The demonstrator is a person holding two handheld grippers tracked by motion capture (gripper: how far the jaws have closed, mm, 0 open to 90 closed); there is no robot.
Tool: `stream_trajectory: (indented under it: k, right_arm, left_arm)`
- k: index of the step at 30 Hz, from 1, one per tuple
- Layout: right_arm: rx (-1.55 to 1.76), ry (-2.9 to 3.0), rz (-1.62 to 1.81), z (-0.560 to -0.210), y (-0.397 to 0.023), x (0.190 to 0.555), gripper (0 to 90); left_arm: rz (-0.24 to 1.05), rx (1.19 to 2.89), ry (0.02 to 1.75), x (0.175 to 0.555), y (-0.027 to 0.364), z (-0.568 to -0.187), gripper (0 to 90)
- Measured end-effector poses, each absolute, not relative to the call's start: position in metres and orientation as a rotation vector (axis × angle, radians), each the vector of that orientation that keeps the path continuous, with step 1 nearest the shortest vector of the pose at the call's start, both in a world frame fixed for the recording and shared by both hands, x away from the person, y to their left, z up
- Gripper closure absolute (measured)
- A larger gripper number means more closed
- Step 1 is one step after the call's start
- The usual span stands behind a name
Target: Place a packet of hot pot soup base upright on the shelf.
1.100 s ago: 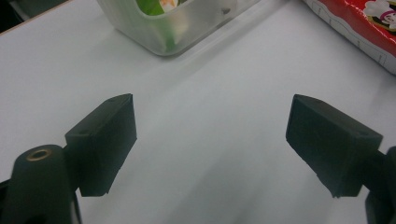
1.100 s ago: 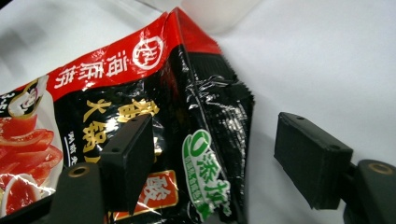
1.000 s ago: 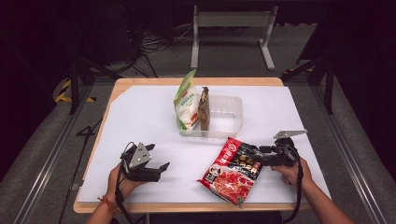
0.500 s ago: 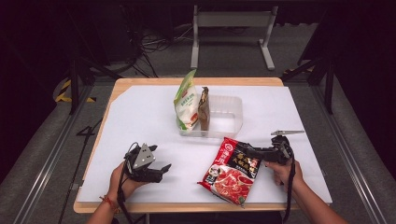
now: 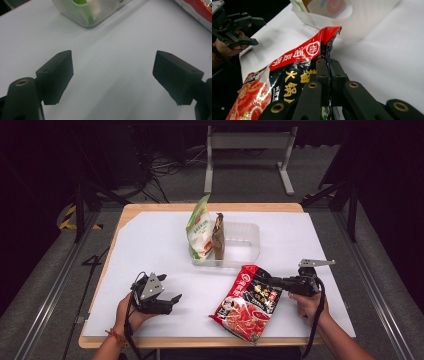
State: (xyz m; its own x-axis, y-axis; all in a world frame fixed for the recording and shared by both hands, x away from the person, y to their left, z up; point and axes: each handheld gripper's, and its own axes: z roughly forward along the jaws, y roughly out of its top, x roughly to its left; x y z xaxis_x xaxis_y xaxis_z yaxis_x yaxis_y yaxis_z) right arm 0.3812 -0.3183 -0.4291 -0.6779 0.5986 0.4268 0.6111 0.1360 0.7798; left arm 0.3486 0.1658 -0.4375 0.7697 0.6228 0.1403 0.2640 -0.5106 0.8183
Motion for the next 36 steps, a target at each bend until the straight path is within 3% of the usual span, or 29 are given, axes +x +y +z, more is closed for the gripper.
stream_trajectory:
  k: [36]
  right_arm:
    - [-1.025, -2.394, -1.831, -0.387, -0.308, 0.357, 87.8]
  left_arm:
    - [0.525, 2.121, 0.655, 0.350, 0.166, -0.441, 17.3]
